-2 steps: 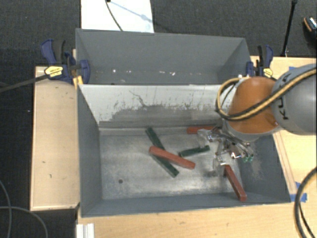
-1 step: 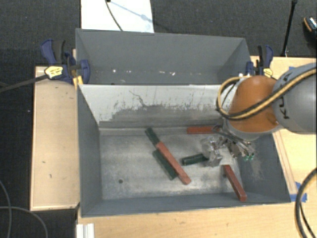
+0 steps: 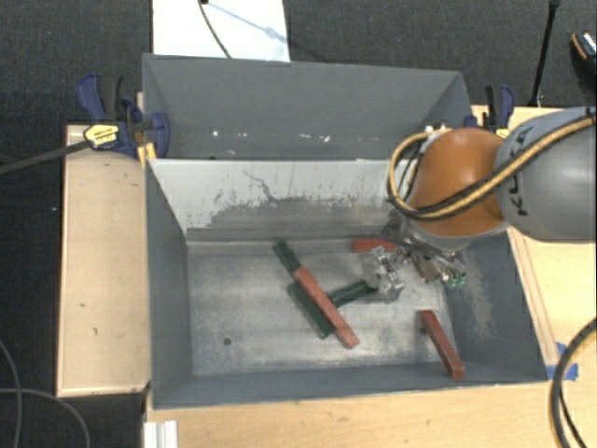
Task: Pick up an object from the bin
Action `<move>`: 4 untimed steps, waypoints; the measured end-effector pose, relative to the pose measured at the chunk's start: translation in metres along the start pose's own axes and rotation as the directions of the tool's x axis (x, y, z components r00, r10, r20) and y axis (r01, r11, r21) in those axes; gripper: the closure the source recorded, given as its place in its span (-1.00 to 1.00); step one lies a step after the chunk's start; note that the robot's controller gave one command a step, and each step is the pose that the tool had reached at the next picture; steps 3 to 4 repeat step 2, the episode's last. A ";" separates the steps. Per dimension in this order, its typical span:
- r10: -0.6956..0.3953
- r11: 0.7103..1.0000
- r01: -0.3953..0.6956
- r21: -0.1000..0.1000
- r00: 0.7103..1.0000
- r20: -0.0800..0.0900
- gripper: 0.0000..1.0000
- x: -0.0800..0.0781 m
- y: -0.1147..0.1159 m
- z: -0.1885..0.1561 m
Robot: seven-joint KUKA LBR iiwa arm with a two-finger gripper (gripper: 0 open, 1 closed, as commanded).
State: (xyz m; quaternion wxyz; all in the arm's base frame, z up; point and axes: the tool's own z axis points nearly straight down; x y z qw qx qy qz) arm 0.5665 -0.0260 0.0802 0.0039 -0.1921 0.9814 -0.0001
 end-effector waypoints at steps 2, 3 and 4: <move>-0.077 0.997 0.077 0.007 0.997 0.001 1.00 0.046 -0.045 -0.189; -0.077 0.997 0.077 0.007 0.997 0.001 1.00 0.046 -0.045 -0.189; -0.077 0.997 0.077 0.007 0.997 0.001 1.00 0.046 -0.045 -0.189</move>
Offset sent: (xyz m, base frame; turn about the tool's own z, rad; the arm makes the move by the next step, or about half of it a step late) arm -0.0252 0.0048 0.0958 -0.0298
